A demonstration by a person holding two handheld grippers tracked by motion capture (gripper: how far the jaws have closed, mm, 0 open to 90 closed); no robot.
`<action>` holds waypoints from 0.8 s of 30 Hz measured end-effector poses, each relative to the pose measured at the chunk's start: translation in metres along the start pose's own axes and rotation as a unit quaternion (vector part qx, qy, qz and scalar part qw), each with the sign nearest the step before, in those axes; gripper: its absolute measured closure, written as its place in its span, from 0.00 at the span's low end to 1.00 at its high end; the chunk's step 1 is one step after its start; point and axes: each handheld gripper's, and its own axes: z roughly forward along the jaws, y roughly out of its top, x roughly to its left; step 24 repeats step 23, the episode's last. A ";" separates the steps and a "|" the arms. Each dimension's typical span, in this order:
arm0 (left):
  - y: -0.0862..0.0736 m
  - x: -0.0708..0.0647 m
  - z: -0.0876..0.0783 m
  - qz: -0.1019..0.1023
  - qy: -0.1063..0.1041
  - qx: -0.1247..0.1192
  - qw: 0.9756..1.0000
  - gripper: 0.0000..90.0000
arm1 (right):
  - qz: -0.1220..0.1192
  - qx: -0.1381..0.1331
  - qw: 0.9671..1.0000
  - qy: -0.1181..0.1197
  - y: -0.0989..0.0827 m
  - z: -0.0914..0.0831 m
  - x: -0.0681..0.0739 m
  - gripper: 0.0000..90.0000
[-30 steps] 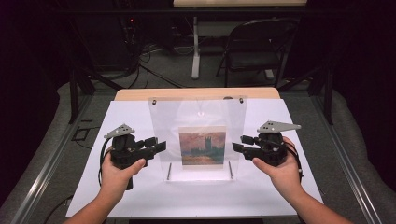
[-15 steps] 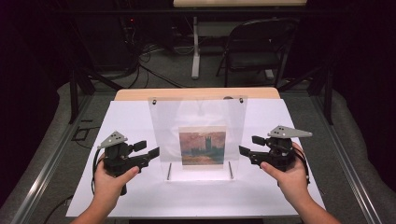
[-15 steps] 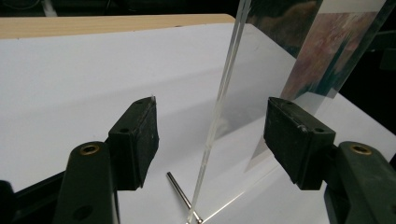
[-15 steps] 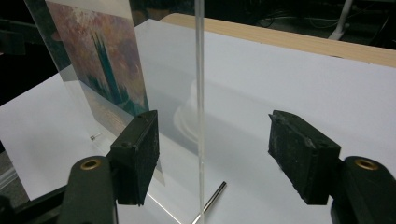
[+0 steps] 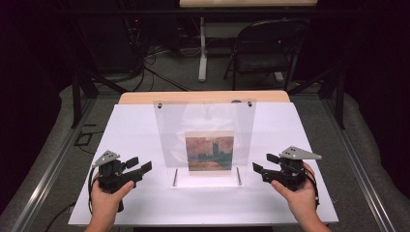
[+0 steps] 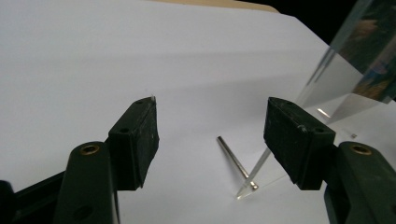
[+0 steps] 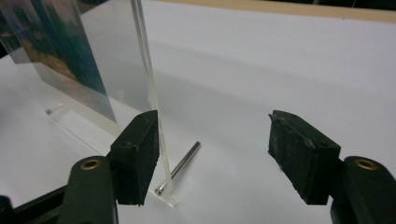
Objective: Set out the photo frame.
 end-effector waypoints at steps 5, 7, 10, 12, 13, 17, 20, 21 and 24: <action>-0.016 0.010 0.016 -0.014 0.011 0.009 1.000 0.39 | 0.010 0.009 1.000 -0.011 -0.019 0.013 -0.005 0.37; -0.020 0.012 0.022 -0.011 0.017 0.012 1.000 0.39 | 0.019 0.011 1.000 -0.010 -0.025 0.018 -0.007 0.38; -0.025 0.013 0.028 0.000 0.030 0.011 0.999 0.39 | 0.027 0.016 0.999 -0.010 -0.033 0.025 -0.009 0.40; -0.028 0.015 0.031 0.002 0.029 0.014 0.999 0.39 | 0.027 0.019 0.999 -0.009 -0.037 0.027 -0.009 0.41; -0.028 0.015 0.031 0.005 0.029 0.015 0.999 0.39 | 0.026 0.019 0.999 -0.011 -0.039 0.027 -0.009 0.41; -0.031 0.015 0.031 0.031 0.048 0.014 0.998 0.39 | 0.018 0.033 0.999 -0.008 -0.043 0.030 -0.007 0.43; -0.034 0.016 0.033 0.033 0.050 0.021 0.998 0.39 | 0.012 0.035 0.999 -0.008 -0.044 0.031 -0.007 0.43; -0.036 0.017 0.035 0.031 0.047 0.025 0.998 0.39 | 0.012 0.038 0.999 -0.005 -0.044 0.031 -0.007 0.43; -0.037 0.017 0.036 0.029 0.048 0.030 0.998 0.39 | 0.017 0.044 0.999 -0.001 -0.045 0.031 -0.009 0.44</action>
